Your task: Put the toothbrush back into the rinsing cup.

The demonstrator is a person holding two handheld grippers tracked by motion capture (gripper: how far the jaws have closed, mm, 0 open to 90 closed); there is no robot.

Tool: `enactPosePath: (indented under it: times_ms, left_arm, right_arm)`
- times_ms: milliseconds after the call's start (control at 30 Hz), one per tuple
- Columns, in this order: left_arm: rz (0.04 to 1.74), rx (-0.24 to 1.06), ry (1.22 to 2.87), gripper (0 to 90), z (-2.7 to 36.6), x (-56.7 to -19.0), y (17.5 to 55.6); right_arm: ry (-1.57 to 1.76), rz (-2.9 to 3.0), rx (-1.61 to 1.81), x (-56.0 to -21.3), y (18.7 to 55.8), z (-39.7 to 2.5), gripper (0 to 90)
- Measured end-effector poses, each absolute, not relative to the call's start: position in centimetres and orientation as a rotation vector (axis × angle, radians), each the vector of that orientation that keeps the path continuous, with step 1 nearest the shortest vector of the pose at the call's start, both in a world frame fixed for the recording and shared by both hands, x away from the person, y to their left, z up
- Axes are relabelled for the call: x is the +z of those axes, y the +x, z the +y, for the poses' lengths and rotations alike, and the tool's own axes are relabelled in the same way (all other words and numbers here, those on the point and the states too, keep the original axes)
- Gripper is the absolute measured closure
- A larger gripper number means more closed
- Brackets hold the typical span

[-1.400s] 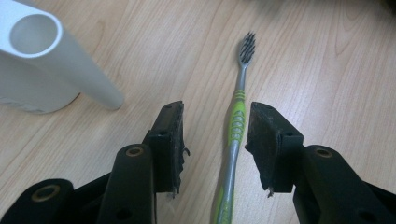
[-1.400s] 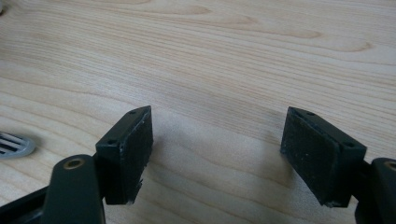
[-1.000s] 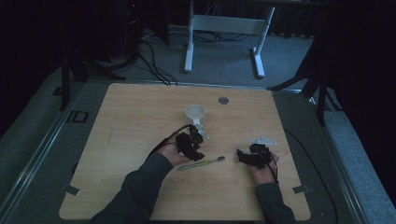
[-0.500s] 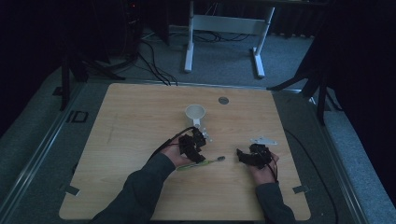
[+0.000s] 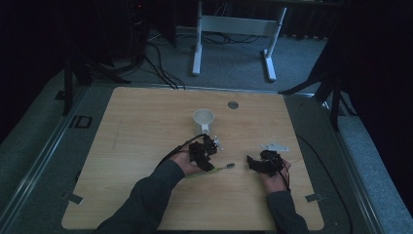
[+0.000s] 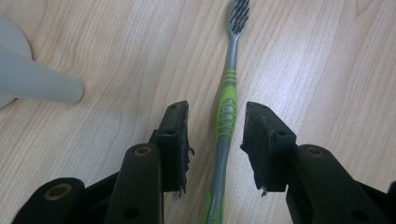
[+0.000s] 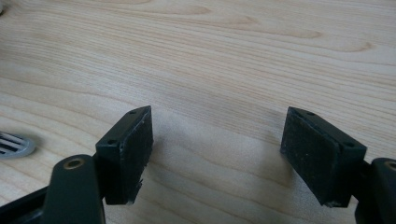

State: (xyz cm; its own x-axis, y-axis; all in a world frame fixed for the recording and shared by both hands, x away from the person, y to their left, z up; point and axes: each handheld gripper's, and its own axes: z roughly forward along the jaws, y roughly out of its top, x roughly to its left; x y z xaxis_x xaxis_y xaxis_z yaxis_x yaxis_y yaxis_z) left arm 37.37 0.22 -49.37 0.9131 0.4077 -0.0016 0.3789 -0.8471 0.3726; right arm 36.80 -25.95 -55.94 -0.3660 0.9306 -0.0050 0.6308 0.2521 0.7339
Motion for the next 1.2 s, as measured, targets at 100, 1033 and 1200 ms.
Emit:
enactPosePath:
  times_ms: [100,1033,1200]
  left_arm:
    - [0.569,0.108,2.719,61.1,0.0,-49.4,37.4]
    - [0.530,0.073,2.846,65.0,-1.6,-50.5,37.6]
    - [0.520,0.064,2.869,66.8,-1.8,-50.8,37.7]
  right_arm:
    - [1.418,2.088,0.908,-55.9,36.8,-26.0,24.7]
    - [1.416,2.091,0.909,-55.9,36.8,-25.9,24.7]
    - [1.416,2.091,0.908,-55.9,36.8,-25.9,24.7]
